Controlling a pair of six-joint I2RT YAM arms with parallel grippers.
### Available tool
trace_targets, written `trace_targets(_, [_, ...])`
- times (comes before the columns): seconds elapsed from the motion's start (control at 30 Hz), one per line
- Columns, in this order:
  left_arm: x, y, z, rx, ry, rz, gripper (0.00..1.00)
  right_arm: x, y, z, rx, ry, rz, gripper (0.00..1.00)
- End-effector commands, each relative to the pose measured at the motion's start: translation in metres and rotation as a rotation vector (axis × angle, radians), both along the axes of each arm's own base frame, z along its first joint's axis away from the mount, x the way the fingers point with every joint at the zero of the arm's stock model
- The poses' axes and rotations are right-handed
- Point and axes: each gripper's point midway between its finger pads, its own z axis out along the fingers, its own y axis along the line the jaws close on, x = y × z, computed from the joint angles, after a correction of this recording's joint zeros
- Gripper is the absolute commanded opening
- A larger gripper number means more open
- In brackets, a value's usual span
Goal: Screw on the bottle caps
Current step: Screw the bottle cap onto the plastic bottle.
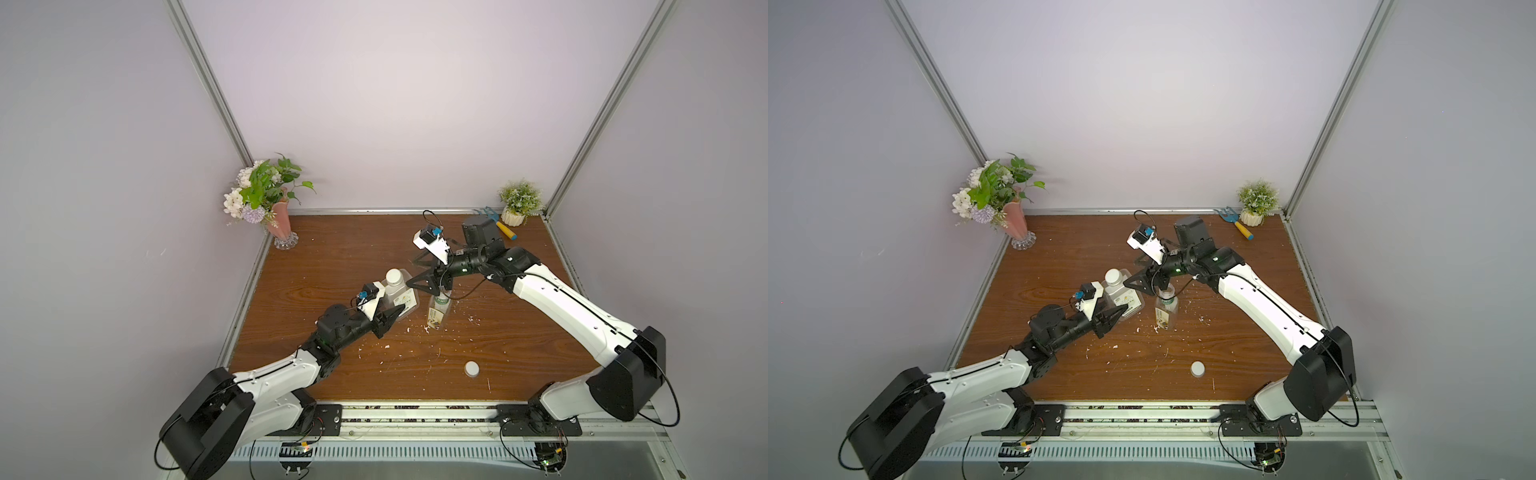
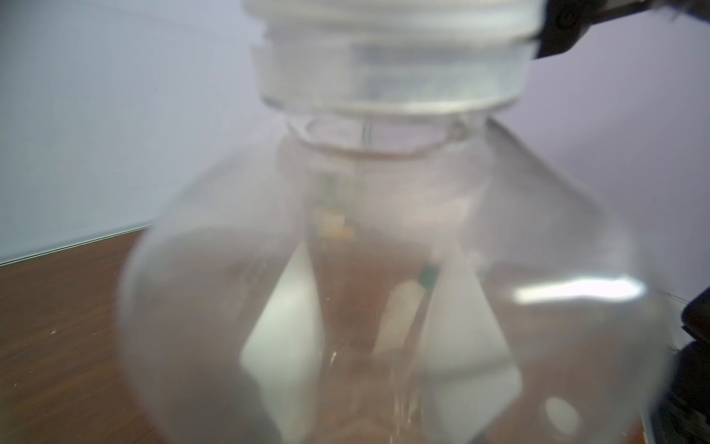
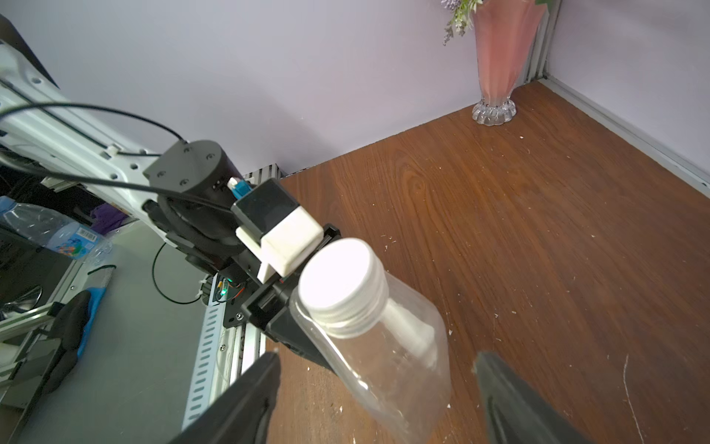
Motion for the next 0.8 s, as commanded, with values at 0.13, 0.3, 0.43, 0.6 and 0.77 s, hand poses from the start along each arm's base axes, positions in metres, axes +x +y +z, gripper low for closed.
trace_targets(0.13, [-0.023, -0.01, -0.012, 0.034, 0.085, -0.116, 0.21, -0.013, -0.003, 0.037, 0.084, -0.112, 0.054, 0.84])
trace_targets(0.3, [-0.026, -0.007, -0.004, 0.02, 0.06, -0.111, 0.22, -0.019, -0.014, 0.048, 0.105, -0.128, 0.044, 0.84])
trace_targets(0.43, [-0.029, -0.012, 0.001, 0.013, 0.061, -0.137, 0.22, -0.025, -0.017, 0.053, 0.109, -0.127, 0.056, 0.85])
trace_targets(0.6, [-0.035, -0.021, 0.003, 0.012, 0.079, -0.185, 0.22, -0.025, -0.013, 0.042, 0.08, -0.077, 0.092, 0.85])
trace_targets(0.77, [-0.043, -0.027, 0.005, 0.008, 0.088, -0.226, 0.22, -0.026, -0.009, 0.04, 0.084, -0.06, 0.122, 0.85])
